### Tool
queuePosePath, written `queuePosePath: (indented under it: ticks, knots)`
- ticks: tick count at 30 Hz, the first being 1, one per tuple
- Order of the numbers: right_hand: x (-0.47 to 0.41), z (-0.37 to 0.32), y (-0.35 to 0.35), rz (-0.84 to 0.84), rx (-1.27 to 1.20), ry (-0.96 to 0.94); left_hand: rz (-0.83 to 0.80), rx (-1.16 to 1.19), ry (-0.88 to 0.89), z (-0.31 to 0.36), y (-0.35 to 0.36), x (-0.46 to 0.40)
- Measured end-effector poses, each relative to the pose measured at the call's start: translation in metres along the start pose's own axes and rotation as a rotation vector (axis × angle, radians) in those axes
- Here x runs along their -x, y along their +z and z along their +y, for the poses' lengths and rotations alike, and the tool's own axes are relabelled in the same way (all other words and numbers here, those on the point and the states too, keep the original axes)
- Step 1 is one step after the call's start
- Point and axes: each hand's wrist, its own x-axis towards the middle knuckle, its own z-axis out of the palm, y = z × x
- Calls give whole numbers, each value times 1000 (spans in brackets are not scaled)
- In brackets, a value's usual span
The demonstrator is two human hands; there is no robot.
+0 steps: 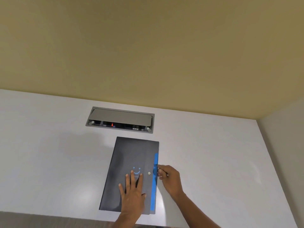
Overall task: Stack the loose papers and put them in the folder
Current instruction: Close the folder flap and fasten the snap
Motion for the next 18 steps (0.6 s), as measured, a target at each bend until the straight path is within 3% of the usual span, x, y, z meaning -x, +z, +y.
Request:
queuePosePath:
  ticks: [6, 18]
  knots:
    - [-10, -5, 19, -157, 192, -79, -3, 40, 30, -9, 5, -4]
    - [-18, -6, 38, -190, 397, -72, -38, 52, 12, -8, 6, -4]
